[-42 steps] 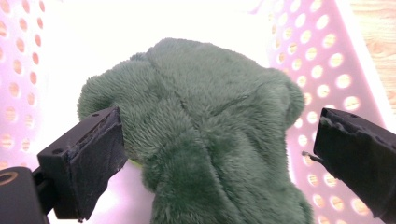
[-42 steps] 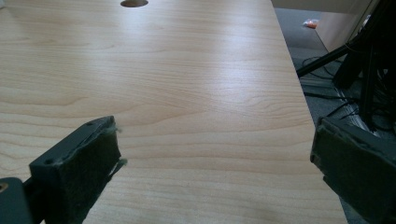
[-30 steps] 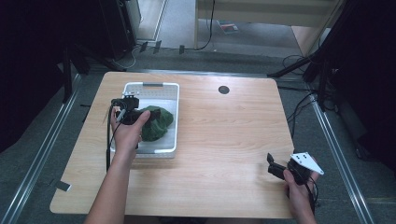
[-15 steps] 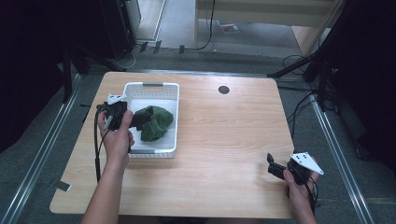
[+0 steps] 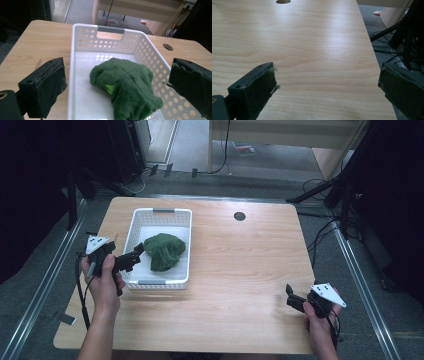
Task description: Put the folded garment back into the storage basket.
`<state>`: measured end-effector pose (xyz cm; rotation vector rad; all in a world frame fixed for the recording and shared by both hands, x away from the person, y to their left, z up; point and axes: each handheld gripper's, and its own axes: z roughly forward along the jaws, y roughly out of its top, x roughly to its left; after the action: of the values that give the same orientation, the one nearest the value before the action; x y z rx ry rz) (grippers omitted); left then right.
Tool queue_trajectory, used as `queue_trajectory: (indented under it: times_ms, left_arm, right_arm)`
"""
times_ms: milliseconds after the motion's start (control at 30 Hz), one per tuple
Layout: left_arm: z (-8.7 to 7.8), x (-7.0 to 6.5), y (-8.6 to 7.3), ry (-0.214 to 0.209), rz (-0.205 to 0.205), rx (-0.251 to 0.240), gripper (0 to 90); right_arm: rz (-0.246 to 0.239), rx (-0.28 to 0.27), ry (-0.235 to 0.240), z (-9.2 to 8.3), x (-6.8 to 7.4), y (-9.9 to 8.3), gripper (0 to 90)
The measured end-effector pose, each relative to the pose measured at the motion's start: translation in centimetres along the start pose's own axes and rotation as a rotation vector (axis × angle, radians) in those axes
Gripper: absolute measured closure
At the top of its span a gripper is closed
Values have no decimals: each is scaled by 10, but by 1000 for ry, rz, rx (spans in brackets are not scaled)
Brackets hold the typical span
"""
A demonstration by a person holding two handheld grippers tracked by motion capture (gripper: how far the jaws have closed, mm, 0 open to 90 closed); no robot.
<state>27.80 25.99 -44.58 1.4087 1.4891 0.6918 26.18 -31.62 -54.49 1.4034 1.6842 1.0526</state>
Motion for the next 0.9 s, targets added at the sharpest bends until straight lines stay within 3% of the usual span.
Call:
queue_trajectory:
  times_ms: [433, 633, 767, 833, 900]
  left_arm:
    - [-29, 38, -27, 43, -12, -59, 6]
    - [-37, 54, -40, 63, 3, -72, 3]
    - [-42, 67, -53, 70, 0, -93, 2]
    - [-44, 75, -62, 96, 13, -108, 2]
    - [-46, 86, -73, 109, -6, -114, 2]
  right_arm:
    - [-3, 2, -1, 0, 0, 0, 17]
    - [-7, 2, -6, 0, 0, 0, 17]
    - [-7, 4, -8, 0, 0, 0, 17]
    - [-6, 4, -9, 0, 1, 0, 17]
    - [-6, 3, -10, 0, 1, 0, 17]
